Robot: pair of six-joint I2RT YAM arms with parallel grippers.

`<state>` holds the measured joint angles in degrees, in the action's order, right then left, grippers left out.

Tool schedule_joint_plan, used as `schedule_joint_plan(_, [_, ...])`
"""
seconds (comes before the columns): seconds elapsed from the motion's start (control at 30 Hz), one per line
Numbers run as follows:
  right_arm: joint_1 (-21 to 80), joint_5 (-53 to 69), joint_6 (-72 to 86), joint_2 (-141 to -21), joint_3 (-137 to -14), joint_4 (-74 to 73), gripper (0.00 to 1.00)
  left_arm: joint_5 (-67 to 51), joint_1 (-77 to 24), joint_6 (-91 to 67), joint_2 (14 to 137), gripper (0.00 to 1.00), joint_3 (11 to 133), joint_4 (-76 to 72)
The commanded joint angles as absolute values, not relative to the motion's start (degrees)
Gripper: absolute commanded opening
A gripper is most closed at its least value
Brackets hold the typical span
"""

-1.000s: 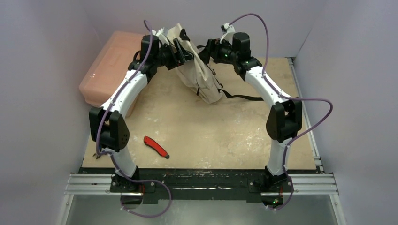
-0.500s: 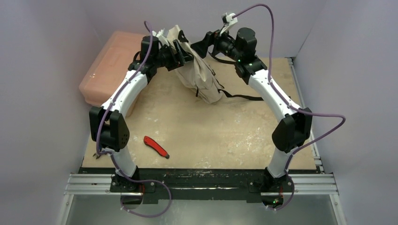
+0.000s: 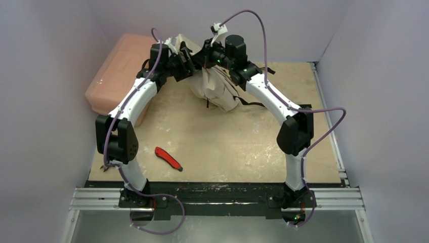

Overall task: Pack the student bag
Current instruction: Adjust the student bag at the center of the board.

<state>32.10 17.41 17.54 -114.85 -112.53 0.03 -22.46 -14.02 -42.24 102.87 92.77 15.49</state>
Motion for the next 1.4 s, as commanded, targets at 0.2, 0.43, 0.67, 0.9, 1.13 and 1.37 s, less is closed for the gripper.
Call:
schedule_joint_plan(0.2, [29.77,14.43,36.34,-114.32,-128.42,5.03,0.00,-13.59,-13.71,-34.99,77.46,0.78,79.12,24.40])
schedule_joint_plan(0.43, [27.46,18.07,54.93,-115.45,-138.28,16.31,0.00,-8.57,-13.28,-32.30,65.76,0.79,76.94,31.00])
schedule_joint_plan(0.67, [21.92,12.99,52.29,-95.15,-95.76,33.85,0.00,-15.02,-13.10,-33.48,65.57,0.81,79.07,30.59])
schedule_joint_plan(0.9, [11.99,6.86,42.41,-90.37,-74.29,27.94,0.00,-23.53,-12.75,-38.84,72.57,0.80,78.02,26.05])
schedule_joint_plan(1.13, [8.30,9.61,39.61,-100.60,-98.88,14.55,0.00,-30.43,-12.77,-45.09,83.88,0.84,84.27,14.20])
schedule_joint_plan(1.37, [10.00,14.11,40.07,-99.61,-96.00,16.74,0.00,-25.65,-18.88,-46.28,96.38,0.89,102.77,18.50])
